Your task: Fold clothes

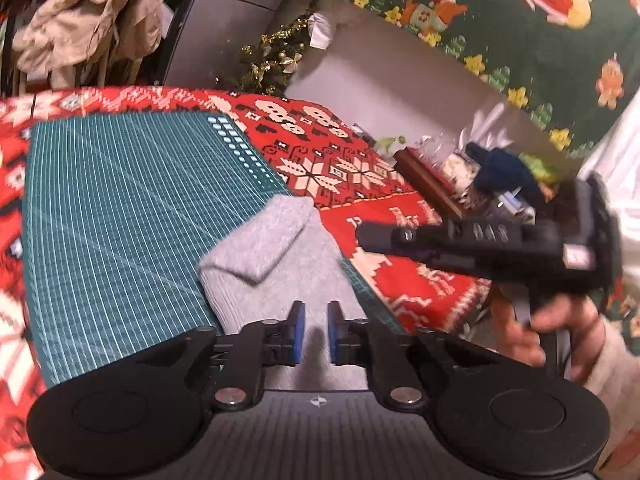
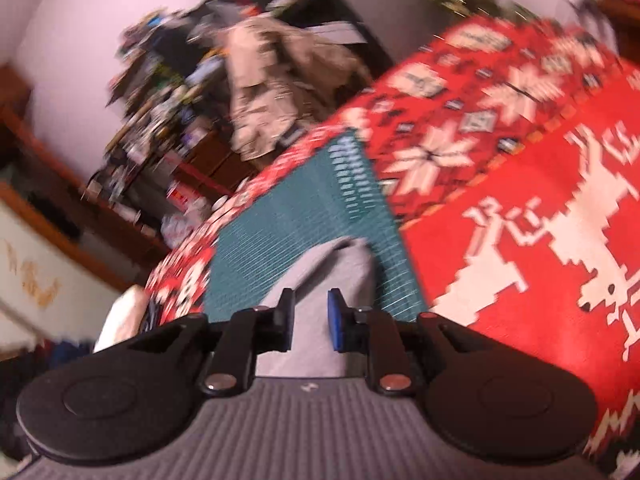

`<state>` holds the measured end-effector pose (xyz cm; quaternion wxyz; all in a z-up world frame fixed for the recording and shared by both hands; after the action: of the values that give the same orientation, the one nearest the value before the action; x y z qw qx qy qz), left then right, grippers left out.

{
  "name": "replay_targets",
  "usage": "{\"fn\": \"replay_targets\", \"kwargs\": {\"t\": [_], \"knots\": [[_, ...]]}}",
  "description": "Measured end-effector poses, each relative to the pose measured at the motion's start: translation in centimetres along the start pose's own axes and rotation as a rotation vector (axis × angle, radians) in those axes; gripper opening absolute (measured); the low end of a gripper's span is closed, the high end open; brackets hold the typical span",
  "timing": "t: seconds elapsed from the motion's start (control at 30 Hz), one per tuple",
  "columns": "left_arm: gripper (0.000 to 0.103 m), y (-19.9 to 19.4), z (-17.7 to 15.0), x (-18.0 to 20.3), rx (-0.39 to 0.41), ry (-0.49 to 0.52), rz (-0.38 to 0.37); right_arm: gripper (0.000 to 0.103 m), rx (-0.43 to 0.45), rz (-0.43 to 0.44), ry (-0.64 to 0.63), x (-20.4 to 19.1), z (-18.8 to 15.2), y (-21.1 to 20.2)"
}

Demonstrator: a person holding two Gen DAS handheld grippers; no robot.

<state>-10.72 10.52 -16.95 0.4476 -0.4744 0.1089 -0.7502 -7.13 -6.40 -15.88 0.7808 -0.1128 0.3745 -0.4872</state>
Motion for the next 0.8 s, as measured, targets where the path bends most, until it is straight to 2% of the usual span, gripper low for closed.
{"fn": "replay_targets", "kwargs": {"t": [0.1, 0.2, 0.33, 0.5, 0.8], "knots": [[0.007, 0.1, -0.9, 0.0, -0.007, -0.027, -0.024, 0.013, -0.037, -0.009, -0.108, -3.1, -1.4, -0.9], [0.007, 0.4, -2.1, 0.1, -0.024, -0.011, -0.021, 0.013, -0.090, -0.023, -0.150, -4.9, -3.4, -1.1], [0.007, 1.4, -3.8, -0.2, -0.060, 0.017, 0.023, 0.013, -0.131, -0.047, -0.164, -5.5, -5.4, -1.0], [0.007, 0.3, -4.1, 0.5, -0.062, 0.037, 0.023, 0.016, -0.157, -0.092, -0.194, -5.7, -6.7, -1.9], [0.007, -0.6, -6.2, 0.8, -0.092, 0.049, 0.013, 0.017, -0.194, -0.102, -0.227, -6.9, -9.0, -3.1]]}}
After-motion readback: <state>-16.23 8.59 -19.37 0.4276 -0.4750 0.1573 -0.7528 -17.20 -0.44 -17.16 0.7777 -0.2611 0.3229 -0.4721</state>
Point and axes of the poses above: each gripper's, at about its wrist camera, not at the fingertips, and y roughly the way its jaws point, x to its right, z to its top, the point moved 4 cm from there along y, roughly the way its jaws point, and after that the axes turned 12 degrees about -y, right-handed, at the moved point
